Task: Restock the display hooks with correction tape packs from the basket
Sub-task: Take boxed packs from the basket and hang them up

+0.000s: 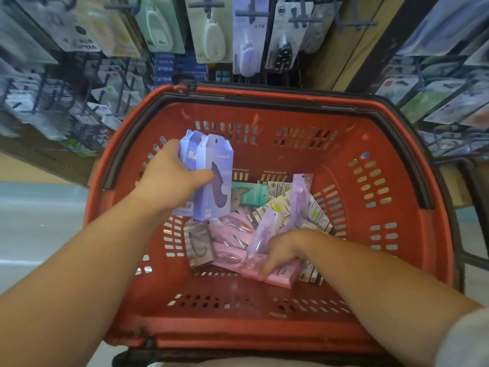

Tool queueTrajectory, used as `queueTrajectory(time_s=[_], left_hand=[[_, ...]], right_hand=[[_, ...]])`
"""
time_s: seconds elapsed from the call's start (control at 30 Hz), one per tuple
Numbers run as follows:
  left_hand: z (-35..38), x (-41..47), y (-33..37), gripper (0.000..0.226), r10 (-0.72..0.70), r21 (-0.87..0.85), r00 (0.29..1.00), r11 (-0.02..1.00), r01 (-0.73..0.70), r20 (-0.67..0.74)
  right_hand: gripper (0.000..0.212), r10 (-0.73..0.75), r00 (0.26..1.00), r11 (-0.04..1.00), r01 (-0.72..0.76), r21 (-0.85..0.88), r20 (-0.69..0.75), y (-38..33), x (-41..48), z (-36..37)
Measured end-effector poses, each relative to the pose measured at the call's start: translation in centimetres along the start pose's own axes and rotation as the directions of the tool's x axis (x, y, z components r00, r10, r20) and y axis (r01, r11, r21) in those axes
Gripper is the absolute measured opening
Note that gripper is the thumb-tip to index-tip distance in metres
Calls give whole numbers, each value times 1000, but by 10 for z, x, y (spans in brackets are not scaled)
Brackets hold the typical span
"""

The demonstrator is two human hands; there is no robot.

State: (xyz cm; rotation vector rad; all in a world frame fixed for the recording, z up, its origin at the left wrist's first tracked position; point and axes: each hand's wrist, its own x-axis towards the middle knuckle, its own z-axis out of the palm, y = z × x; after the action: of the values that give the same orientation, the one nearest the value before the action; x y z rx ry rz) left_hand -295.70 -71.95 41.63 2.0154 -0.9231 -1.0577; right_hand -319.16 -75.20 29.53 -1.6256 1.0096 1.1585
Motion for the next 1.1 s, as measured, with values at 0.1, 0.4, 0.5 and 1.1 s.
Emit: queueTrajectory(time_s=[0.1,0.4,0.5,1.1], left_hand=[[1,1,2,34,-6,-9,1000,1000,6,6],[1,-2,9,30,-15,-159,1000,987,16,5],[1,-7,20,36,19,-241,998,971,-6,52],[-15,-30,34,80,154,-457,987,882,-114,52]], right_hand=[[61,22,990,993,-6,119,-137,6,-8,-17],[31,-204,713,323,696,641,-671,-5,-84,-92],[35,-270,615,163,788,594,-741,-18,-107,-98],[26,-379,550,189,833,520,-744,-76,-131,-83]])
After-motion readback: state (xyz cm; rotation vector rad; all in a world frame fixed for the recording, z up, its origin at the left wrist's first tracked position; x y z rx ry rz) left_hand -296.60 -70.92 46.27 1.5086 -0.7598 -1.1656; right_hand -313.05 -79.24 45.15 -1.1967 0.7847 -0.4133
